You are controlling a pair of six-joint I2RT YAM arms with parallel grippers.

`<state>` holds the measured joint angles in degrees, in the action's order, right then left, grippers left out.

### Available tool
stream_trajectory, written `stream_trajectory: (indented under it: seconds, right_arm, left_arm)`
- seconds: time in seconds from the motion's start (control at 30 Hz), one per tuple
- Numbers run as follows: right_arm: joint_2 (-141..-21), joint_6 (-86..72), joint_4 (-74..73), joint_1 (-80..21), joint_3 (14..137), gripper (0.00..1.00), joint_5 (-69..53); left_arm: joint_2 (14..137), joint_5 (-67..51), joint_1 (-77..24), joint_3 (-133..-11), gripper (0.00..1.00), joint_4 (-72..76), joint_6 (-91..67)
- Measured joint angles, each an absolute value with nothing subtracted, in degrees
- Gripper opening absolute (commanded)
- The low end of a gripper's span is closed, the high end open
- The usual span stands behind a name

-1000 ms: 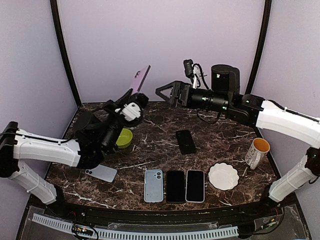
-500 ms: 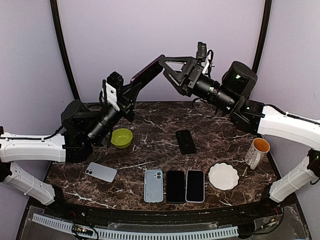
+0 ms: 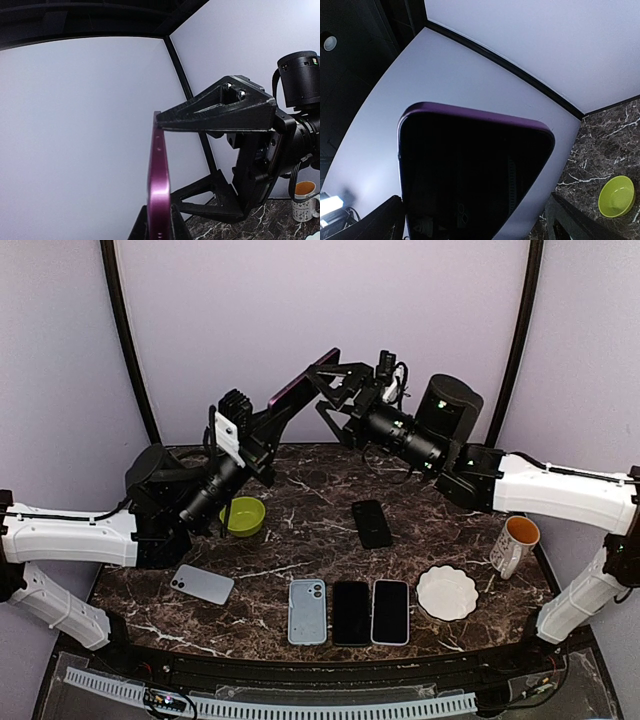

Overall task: Put the phone into the phone case
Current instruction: Pass from the left arm to the right

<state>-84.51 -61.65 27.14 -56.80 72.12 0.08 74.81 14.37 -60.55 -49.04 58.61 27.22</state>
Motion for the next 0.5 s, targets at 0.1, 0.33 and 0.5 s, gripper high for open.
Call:
stream_trajectory:
  seconds: [0.1,0.33,0.5]
  right_arm:
    - [-85.80,-61.80,27.49,-56.80,73.28,0.98,-0.43]
    - [-88.53,-61.89,28.93,-56.60,75.85,0.80,-2.76]
    - [-89.06,-64.45,31.81,-56.45,75.77,0.52,-4.23]
  left_arm:
    - [74.87,14.59,-60.49,-49.04,0.00,58.67,27.42]
    - [74.91,13.96,-60.77,-48.80,0.00,58.72,27.81]
    - [75.11,13.85,-61.01,-48.58,0.00,59.75,29.21]
